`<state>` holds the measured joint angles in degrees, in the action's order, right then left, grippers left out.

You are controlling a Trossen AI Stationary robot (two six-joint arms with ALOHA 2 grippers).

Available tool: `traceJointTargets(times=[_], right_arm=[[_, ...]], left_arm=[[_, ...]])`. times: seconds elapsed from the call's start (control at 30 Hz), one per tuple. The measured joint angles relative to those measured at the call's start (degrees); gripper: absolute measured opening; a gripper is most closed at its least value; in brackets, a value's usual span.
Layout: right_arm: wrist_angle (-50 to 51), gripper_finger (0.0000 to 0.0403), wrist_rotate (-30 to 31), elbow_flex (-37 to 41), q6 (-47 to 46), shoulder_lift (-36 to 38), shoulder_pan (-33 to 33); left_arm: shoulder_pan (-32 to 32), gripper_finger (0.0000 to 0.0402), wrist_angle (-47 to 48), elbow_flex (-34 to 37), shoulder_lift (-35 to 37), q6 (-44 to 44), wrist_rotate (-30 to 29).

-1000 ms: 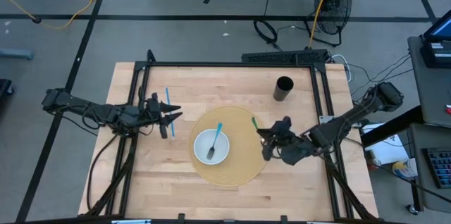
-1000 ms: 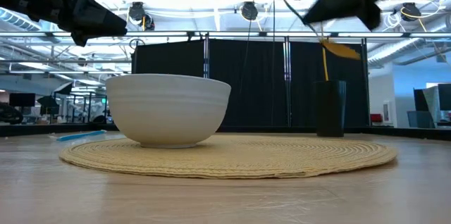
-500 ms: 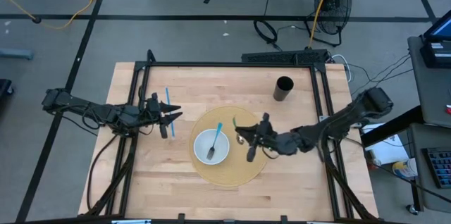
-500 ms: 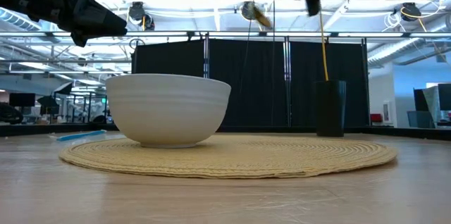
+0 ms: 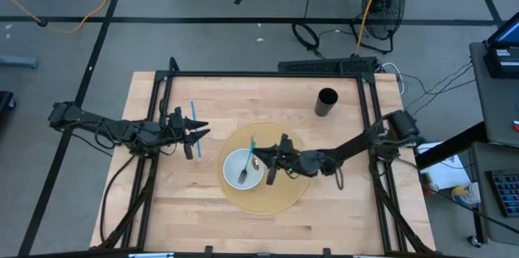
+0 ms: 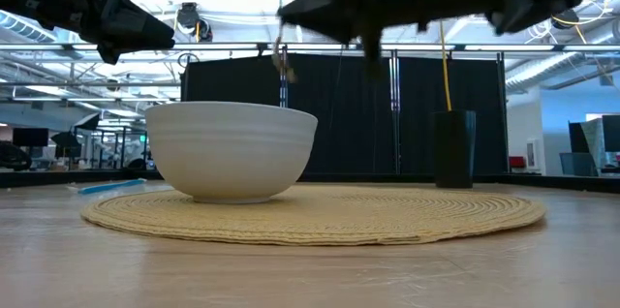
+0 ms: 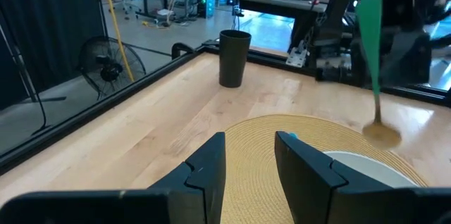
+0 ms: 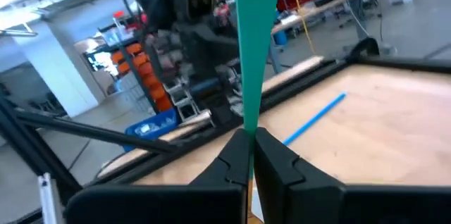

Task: Pick & Place Utensil
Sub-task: Put the green spoon into the white bowl on the brown mat

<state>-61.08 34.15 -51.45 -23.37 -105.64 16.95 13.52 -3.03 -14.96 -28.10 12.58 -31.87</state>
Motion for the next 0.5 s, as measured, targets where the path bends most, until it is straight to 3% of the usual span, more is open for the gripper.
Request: traceJointTargets(times=[0.17,0.5], right_arm=[[0.5,0.0,-4.5,-5.3,-1.2,-5.2,-0.9],[11.6,0.0,-0.8,-11.2,-5.2,-7.9,-0.8]], left_arm=[[0.0,0.0129,0.1,0.0,0.0,0.2,-0.1],[0.0,0.0129,0.5,0.0,0.0,0.7,-0.2]])
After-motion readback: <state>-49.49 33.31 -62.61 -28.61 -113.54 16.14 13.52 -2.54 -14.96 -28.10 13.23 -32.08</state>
